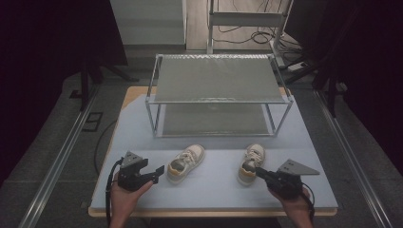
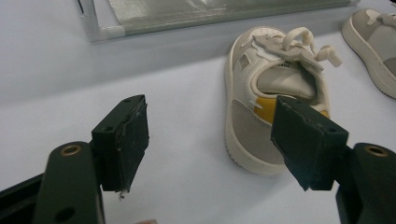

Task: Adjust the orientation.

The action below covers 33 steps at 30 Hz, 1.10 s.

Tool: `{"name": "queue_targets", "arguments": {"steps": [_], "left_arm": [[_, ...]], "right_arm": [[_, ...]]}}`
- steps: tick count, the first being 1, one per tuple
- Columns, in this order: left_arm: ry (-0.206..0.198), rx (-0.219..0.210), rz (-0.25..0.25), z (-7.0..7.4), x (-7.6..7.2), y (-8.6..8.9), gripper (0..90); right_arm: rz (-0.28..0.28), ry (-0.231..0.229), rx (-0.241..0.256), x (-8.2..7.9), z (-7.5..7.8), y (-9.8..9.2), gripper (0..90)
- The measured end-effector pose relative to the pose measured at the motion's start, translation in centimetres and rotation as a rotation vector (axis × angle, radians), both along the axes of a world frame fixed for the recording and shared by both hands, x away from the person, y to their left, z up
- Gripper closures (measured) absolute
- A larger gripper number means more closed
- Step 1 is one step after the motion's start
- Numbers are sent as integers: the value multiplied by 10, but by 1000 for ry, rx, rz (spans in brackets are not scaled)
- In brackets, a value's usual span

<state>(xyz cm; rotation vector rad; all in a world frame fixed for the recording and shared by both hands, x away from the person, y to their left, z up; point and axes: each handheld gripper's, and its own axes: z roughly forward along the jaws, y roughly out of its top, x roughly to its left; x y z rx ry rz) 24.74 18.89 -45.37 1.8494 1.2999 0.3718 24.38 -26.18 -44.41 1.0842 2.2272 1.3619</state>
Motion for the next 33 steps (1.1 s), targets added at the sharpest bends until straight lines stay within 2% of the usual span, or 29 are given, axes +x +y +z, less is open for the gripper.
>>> {"name": "queue_targets", "arguments": {"steps": [2, 6, 8, 13, 18, 23, 33], "left_arm": [[1, 1, -4, 0, 0, 0, 275], [0, -2, -5, -1, 0, 0, 275], [3, 0, -4, -1, 0, 0, 275], [2, -2, -7, -2, 0, 0, 275], [2, -2, -6, -1, 0, 0, 275], [1, -3, -7, -1, 0, -1, 275], [4, 2, -14, -2, 0, -4, 275]], "right_arm": [[38, 3, -18, 2, -4, 18, 892], [78, 7, -56, 9, -15, 49, 891], [74, 10, -72, 13, -21, 60, 891], [46, 18, -98, 20, -30, 73, 892], [25, 14, -114, 17, -32, 69, 892], [3, 23, -106, 10, -31, 55, 893], [-66, 38, -100, -9, -33, 6, 892]]}}
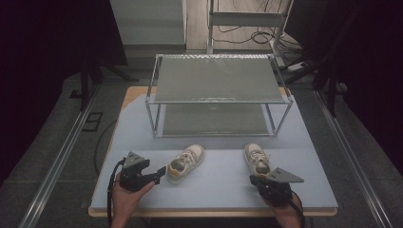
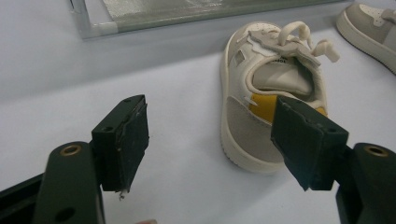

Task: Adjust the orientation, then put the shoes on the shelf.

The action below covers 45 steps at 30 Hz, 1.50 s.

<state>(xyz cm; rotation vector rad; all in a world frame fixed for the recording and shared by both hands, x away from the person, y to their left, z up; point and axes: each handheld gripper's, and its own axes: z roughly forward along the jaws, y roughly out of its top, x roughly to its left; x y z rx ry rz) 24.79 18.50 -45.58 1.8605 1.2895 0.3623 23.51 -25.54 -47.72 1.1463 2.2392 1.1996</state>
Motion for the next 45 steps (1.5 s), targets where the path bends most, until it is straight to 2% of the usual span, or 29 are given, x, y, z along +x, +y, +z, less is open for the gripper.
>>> {"name": "queue_targets", "arguments": {"steps": [2, 8, 18, 20, 23, 24, 25, 26, 27, 31, 34, 38, 42, 43, 45], "left_arm": [[2, 3, -1, 0, 0, -1, 275], [3, 5, -2, 0, 0, -1, 275], [2, 3, -3, 1, 0, -1, 275], [1, 6, -6, 2, 0, -2, 275], [-2, 12, -15, 4, -1, -5, 275], [-6, 14, -19, 6, -1, -6, 275], [-7, 18, -22, 7, -1, -7, 274], [-10, 23, -25, 9, -1, -9, 273], [-14, 25, -27, 10, -2, -10, 273], [-29, 37, -41, 18, 0, -15, 261], [-37, 46, -58, 25, 5, -23, 253], [-40, 66, -86, 30, 14, -36, 248], [-18, 80, -123, 32, 28, -50, 240], [-9, 86, -125, 32, 31, -53, 229], [4, 95, -131, 32, 36, -58, 225]], "right_arm": [[-27, 6, 7, -1, -1, -17, 892], [-71, 11, 12, 2, -1, -37, 891], [-79, 19, 33, 6, -2, -47, 889], [-64, 20, 36, 5, -2, -46, 829], [-22, 5, 64, 1, 3, -44, 796], [-10, -4, 65, -1, 6, -43, 764], [7, -22, 68, -4, 12, -41, 696], [12, -47, 65, -6, 19, -40, 615], [12, -47, 65, -6, 19, -40, 615], [-2, -81, 50, -5, 33, -42, 499], [-24, -89, 20, 2, 43, -44, 444], [-35, -86, -6, 12, 49, -46, 415], [-51, -55, -14, 28, 54, -50, 354], [-60, -40, -25, 36, 55, -50, 325], [-61, -37, -27, 38, 55, -50, 310]]}}
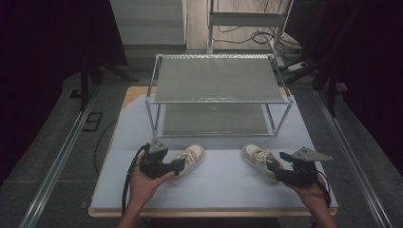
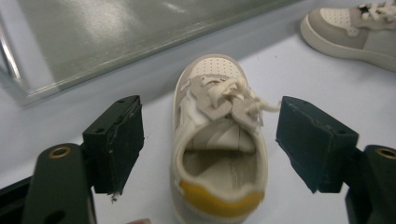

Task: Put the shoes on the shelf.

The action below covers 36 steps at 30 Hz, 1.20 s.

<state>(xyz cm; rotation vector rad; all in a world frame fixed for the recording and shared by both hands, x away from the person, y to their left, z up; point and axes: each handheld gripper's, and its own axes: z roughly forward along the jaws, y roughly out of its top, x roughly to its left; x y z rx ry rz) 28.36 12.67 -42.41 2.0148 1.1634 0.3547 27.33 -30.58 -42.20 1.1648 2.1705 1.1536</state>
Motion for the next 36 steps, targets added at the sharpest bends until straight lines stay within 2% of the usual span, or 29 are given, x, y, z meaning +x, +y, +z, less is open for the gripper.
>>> {"name": "queue_targets", "arguments": {"steps": [3, 5, 8, 15, 26, 29, 36], "left_arm": [[28, 33, -9, -3, 10, -12, 199], [38, 41, -12, -4, 12, -15, 193], [68, 73, -18, -9, 17, -23, 179], [119, 128, -25, -23, 24, -28, 168], [175, 165, -36, -36, 32, -34, 162], [183, 195, -36, -40, 33, -36, 171], [202, 187, -75, -40, 35, -35, 239]], "right_arm": [[-7, 30, -9, 12, -3, 2, 266], [-7, 39, -11, 14, -5, 2, 257], [-5, 76, -16, 23, -10, 5, 235], [-7, 129, -49, 32, -21, 6, 195], [13, 205, -113, 46, -36, 18, 179], [14, 237, -131, 51, -42, 21, 196], [23, 276, -144, 57, -51, 24, 235]]}}
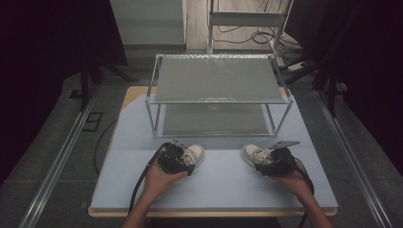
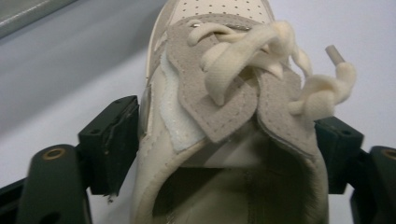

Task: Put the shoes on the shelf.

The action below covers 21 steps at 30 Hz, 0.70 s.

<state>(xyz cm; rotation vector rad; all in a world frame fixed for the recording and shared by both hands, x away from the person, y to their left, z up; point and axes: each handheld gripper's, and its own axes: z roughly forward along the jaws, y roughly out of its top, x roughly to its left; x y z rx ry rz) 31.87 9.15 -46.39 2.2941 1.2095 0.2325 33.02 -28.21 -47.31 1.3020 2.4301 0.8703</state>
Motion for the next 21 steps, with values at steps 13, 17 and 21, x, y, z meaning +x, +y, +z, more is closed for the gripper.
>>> {"name": "queue_targets", "arguments": {"steps": [13, 17, 21], "left_arm": [[-11, -19, 11, 0, -2, 2, 283], [-36, -25, 16, 3, -3, 3, 289], [-52, -41, 20, 12, 1, 3, 289]], "right_arm": [[5, 5, -1, 1, 1, -1, 262], [1, -20, 6, 0, 4, -2, 266], [-4, -41, 24, 0, 13, -2, 268]]}}
